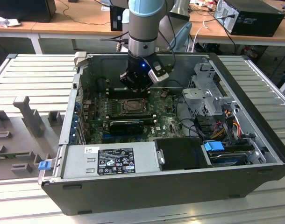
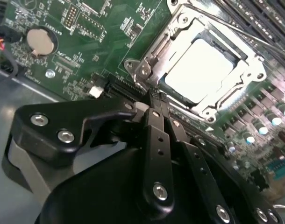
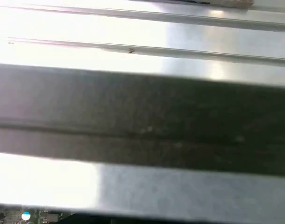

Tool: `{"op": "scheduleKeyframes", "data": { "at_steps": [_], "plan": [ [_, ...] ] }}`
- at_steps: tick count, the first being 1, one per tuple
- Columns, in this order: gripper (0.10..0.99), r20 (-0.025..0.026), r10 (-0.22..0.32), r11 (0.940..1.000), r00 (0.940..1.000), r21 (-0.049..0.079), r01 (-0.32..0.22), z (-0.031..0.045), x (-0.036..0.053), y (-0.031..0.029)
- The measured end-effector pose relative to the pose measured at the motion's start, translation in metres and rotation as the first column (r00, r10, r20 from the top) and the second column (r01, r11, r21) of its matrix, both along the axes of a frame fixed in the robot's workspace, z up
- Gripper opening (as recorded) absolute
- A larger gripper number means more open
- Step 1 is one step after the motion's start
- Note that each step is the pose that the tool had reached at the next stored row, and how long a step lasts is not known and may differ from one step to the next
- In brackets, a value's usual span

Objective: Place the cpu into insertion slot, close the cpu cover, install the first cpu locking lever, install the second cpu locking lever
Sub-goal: 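Install the first cpu locking lever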

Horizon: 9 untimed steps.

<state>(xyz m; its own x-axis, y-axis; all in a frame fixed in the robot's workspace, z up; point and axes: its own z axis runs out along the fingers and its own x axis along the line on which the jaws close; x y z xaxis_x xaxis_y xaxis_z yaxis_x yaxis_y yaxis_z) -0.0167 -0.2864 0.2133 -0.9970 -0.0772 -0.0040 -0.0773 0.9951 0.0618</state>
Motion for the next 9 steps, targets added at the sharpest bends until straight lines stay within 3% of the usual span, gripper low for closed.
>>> {"op": "scheduleKeyframes", "data": {
  "at_steps": [9],
  "plan": [
    [0.106, 0.0000, 0.000, 1.0000, 1.0000, 0.000, 0.000, 0.0008, 0.0000, -0.0034]
  ]
}}
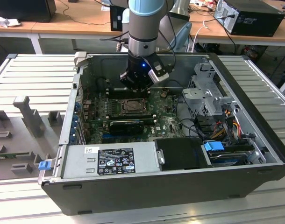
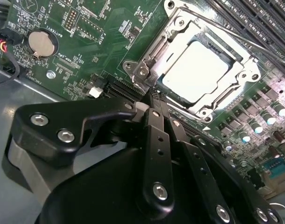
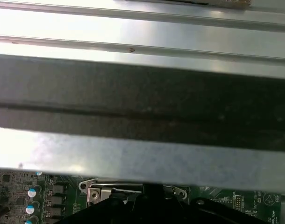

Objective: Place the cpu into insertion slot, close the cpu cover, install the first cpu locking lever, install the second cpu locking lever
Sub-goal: 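Install the first cpu locking lever, then install the second cpu locking lever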

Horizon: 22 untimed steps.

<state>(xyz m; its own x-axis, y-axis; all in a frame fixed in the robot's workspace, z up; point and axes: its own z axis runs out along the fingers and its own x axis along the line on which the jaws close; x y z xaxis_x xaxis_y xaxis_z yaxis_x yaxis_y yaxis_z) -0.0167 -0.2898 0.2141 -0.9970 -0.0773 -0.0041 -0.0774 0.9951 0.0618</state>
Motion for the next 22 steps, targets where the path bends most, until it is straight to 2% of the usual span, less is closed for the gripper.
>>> {"op": "scheduleKeyframes", "data": {
  "at_steps": [11, 15, 22],
  "plan": [
    [0.106, -0.0001, 0.000, 1.0000, 1.0000, 0.000, 0.000, 0.0000, 0.0000, -0.0054],
    [0.106, 0.0000, 0.000, 1.0000, 1.0000, 0.000, 0.000, 0.0000, 0.0000, -0.0113],
    [0.106, 0.0000, 0.000, 1.0000, 1.0000, 0.000, 0.000, 0.0000, 0.0003, -0.0175]
  ]
}}
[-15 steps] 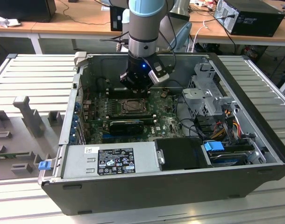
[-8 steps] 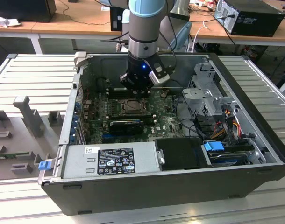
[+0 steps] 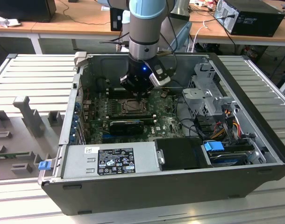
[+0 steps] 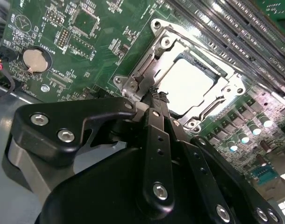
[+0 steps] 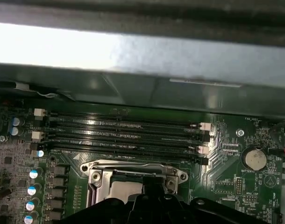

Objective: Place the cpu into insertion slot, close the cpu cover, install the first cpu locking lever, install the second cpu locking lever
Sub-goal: 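Install the second cpu locking lever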

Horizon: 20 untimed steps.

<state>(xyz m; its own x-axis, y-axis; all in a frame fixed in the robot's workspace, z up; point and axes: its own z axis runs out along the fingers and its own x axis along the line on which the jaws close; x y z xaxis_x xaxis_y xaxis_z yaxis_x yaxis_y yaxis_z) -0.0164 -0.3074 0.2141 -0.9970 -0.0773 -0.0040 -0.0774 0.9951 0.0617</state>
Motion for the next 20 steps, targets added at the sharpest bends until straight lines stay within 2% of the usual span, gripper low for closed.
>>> {"op": "scheduleKeyframes", "data": {
  "at_steps": [1, 3, 5, 8, 14, 20],
  "plan": [
    [0.106, -0.0002, 0.000, 1.0000, 1.0000, 0.000, 0.000, 0.0007, 0.0000, -0.0007],
    [0.106, 0.0000, 0.000, 1.0000, 1.0000, 0.000, 0.000, 0.0120, 0.0000, -0.0009],
    [0.106, 0.0000, 0.000, 1.0000, 1.0000, 0.000, 0.000, 0.0164, 0.0000, -0.0012],
    [0.106, 0.0000, 0.000, 1.0000, 1.0000, 0.000, 0.000, 0.0166, 0.0000, -0.0032],
    [0.106, 0.0000, 0.000, 1.0000, 1.0000, 0.000, 0.000, 0.0166, 0.0000, -0.0189],
    [0.106, 0.0000, 0.000, 1.0000, 1.0000, 0.000, 0.000, 0.0183, -0.0001, -0.0230]
  ]
}}
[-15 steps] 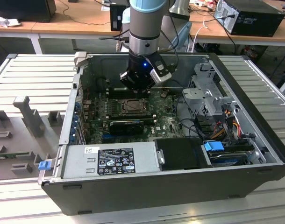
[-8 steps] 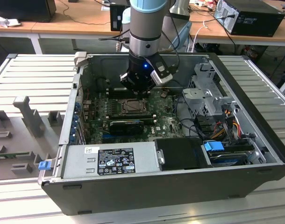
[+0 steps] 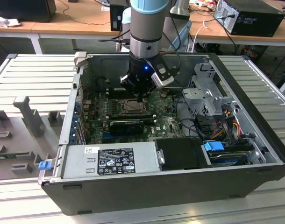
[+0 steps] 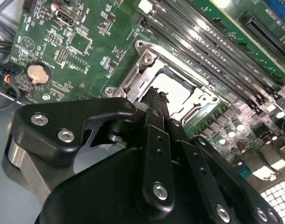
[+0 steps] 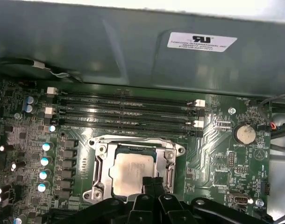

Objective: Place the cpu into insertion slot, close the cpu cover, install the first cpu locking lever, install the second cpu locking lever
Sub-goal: 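Install the second cpu locking lever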

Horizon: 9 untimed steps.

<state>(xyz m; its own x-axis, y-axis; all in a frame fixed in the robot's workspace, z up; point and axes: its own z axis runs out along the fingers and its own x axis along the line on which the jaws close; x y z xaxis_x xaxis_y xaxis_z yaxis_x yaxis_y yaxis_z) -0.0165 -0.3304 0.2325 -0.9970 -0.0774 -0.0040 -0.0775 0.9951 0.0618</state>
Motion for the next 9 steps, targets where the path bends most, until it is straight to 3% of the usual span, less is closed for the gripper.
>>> {"op": "scheduleKeyframes", "data": {
  "at_steps": [2, 7, 8, 9],
  "plan": [
    [0.106, 0.0000, 0.000, 1.0000, 1.0000, 0.000, 0.000, 0.0000, -0.0003, -0.0023],
    [0.106, 0.0000, 0.000, 1.0000, 1.0000, 0.001, 0.000, -0.0001, -0.0006, -0.0164],
    [0.106, -0.0010, 0.000, 1.0000, 1.0000, 0.005, 0.000, -0.0002, -0.0005, -0.0214],
    [0.106, -0.0037, 0.000, 0.9998, 1.0000, 0.022, 0.000, -0.0002, -0.0005, -0.0249]
  ]
}}
